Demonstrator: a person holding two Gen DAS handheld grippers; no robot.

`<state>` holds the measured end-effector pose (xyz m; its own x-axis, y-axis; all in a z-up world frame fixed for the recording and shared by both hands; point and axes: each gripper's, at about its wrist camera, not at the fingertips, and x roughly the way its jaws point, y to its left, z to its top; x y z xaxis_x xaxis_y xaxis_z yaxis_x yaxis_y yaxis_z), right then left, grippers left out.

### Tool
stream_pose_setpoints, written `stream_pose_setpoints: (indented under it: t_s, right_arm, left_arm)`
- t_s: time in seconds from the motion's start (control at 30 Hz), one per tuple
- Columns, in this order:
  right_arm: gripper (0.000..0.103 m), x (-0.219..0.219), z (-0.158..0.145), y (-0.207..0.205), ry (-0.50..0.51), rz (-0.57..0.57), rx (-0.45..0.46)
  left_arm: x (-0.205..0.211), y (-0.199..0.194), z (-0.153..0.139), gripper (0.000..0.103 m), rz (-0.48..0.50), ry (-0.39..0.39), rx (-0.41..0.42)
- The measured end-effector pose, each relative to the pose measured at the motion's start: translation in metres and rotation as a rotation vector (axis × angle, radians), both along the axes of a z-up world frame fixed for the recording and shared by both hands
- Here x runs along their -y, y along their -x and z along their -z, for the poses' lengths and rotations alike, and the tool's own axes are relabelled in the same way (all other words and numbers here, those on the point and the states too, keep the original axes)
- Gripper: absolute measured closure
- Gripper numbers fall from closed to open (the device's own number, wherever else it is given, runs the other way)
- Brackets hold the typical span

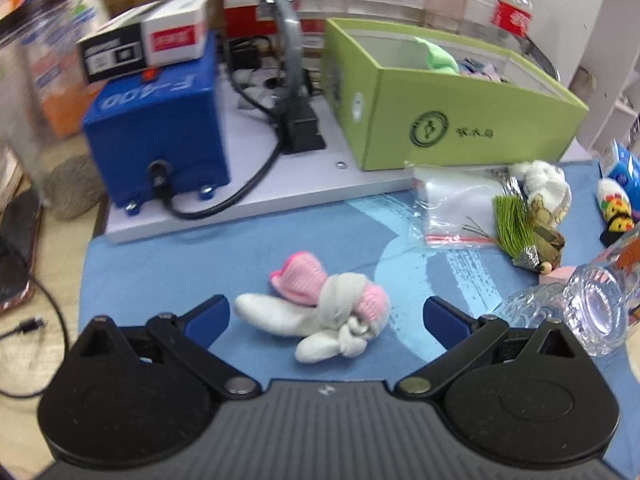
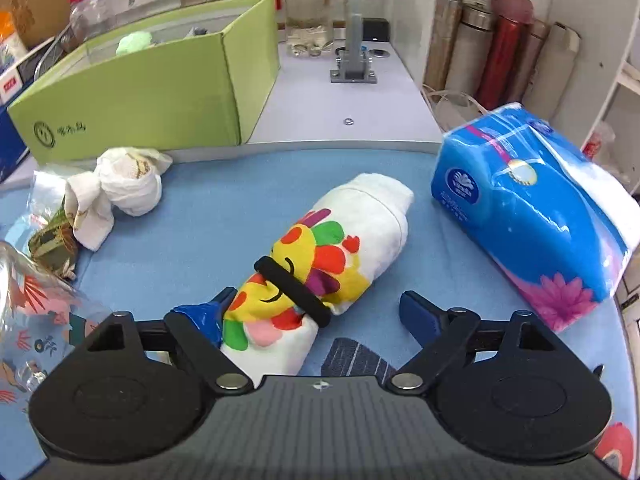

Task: Organize soft objects
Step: 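Close right gripper on the white printed cloth roll, then lift the cloth roll with right gripper into the lime-green box and open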

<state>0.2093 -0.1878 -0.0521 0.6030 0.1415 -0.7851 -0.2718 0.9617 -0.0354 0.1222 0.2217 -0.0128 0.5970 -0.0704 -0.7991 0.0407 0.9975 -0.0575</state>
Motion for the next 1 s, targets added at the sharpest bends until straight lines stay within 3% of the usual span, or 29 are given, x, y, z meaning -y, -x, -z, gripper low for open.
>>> stream_pose_setpoints:
  t_s: [0.1,0.2,0.27,0.3,0.33,0.4,0.43,0.47,0.6,0.7,0.83,0.9,1.0]
  right_arm:
    - [0.027,0.000,0.004,0.007,-0.018,0.001,0.048]
    - [0.026,0.001,0.008,0.012,-0.031,-0.004,0.094]
    - [0.026,0.000,0.009,0.014,-0.035,-0.010,0.108]
    - [0.026,-0.001,0.008,0.013,-0.036,-0.014,0.109]
    - [0.028,-0.002,0.007,0.011,-0.039,-0.019,0.111]
    - [0.041,-0.003,0.005,0.015,-0.051,-0.047,0.132]
    - [0.067,-0.003,0.003,0.019,-0.070,-0.068,0.143]
    - [0.076,-0.003,0.001,0.021,-0.098,-0.073,0.136]
    - [0.081,0.004,-0.017,0.031,-0.140,-0.084,0.176]
    - [0.080,0.009,-0.047,0.037,-0.171,-0.094,0.239]
    - [0.080,-0.005,-0.101,0.024,-0.183,-0.145,0.367]
    - [0.079,-0.023,-0.124,0.007,-0.174,-0.188,0.422]
    - [0.079,-0.058,-0.140,-0.028,-0.175,-0.252,0.436]
  left_arm:
    - [0.007,-0.010,0.012,0.001,0.001,-0.053,-0.026]
    - [0.006,-0.014,0.019,0.010,-0.015,-0.056,-0.031]
    - [0.002,-0.012,0.016,0.031,-0.031,-0.031,-0.008]
    - [-0.001,-0.010,0.013,0.050,-0.043,-0.022,-0.003]
    - [-0.004,-0.008,0.010,0.062,-0.059,-0.013,-0.001]
    - [-0.010,-0.003,0.004,0.062,-0.086,0.024,0.000]
    - [-0.011,0.001,0.000,0.062,-0.095,0.031,0.006]
    - [-0.012,0.005,-0.005,0.062,-0.105,0.029,0.017]
    - [-0.018,0.018,-0.035,0.062,-0.112,0.058,0.076]
    - [-0.015,0.006,-0.071,0.062,-0.096,0.073,0.143]
    - [0.004,-0.033,-0.119,0.062,-0.058,0.086,0.244]
    - [0.016,-0.060,-0.132,0.062,-0.034,0.101,0.259]
    - [0.034,-0.098,-0.139,0.062,-0.017,0.078,0.263]
